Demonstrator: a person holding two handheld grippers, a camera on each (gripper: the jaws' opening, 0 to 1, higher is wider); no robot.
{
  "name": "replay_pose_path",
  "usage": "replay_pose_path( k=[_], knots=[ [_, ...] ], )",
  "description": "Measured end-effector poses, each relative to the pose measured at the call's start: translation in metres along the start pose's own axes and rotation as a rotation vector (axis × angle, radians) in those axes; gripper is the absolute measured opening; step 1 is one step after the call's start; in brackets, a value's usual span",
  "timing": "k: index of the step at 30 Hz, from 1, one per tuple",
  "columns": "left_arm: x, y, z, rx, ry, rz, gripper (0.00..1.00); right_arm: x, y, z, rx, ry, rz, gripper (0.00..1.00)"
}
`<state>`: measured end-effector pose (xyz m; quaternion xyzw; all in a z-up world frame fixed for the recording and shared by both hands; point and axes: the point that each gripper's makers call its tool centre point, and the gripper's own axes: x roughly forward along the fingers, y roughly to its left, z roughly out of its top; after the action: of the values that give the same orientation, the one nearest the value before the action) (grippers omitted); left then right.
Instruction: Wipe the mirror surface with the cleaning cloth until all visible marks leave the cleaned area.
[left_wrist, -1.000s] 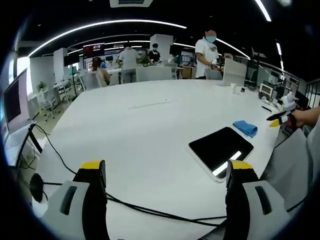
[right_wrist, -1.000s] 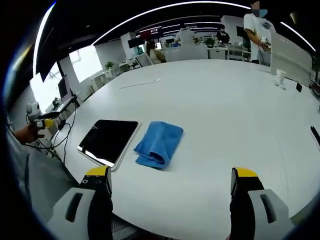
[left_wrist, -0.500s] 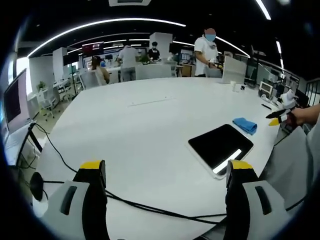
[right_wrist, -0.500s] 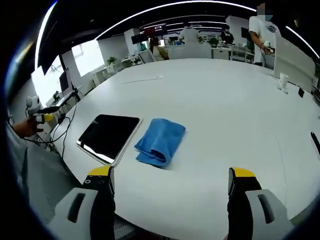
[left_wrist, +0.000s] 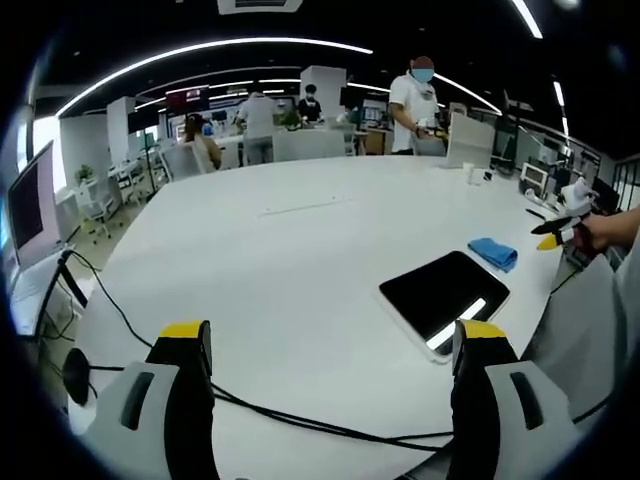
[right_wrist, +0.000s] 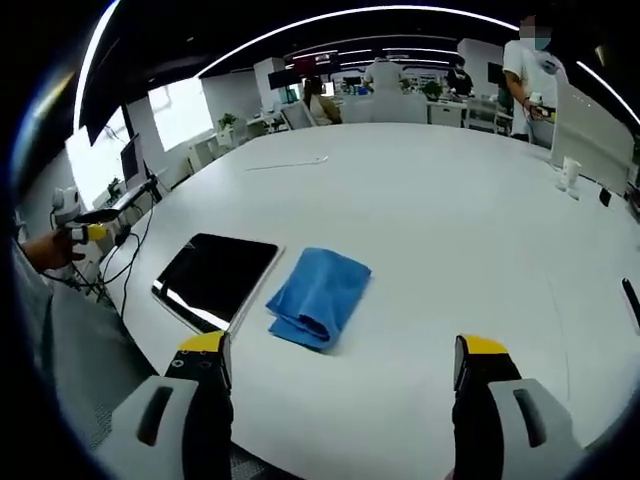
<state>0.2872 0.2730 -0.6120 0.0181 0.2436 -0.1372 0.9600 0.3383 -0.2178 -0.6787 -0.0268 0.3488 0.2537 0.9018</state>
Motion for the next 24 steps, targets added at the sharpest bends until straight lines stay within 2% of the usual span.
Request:
replay_pose_path(
  k=[4, 8, 14, 17, 20, 24],
  knots=[
    [0.0, -0.001, -0.002, -0.007, -0.003, 0.001, 0.99, -0.003, 0.0, 0.011, -0.003, -0.009, 0.003, 0.9],
    [-0.003, -0.009, -0.002, -0.008, -0.003, 0.0, 0.99, -0.006, 0.006, 0.034, 0.008, -0.039, 0.011, 0.89],
    [-0.006, -0.014, -0.009, -0.004, 0.011, 0.01, 0.99, 0.018, 0.018, 0.063, 0.01, -0.038, 0.025, 0.79],
    [-0.009, -0.014, -0.01, -0.013, 0.017, 0.025, 0.99, 0.038, 0.022, 0.063, -0.019, -0.003, 0.025, 0.69],
    [-0.009, -0.017, -0.013, -0.02, 0.018, 0.022, 0.99, 0.064, 0.018, 0.045, -0.044, 0.051, 0.03, 0.58],
    [-0.008, -0.019, -0.015, -0.023, 0.022, 0.018, 0.99, 0.077, 0.015, 0.034, 0.019, 0.089, 0.014, 0.4]
  ],
)
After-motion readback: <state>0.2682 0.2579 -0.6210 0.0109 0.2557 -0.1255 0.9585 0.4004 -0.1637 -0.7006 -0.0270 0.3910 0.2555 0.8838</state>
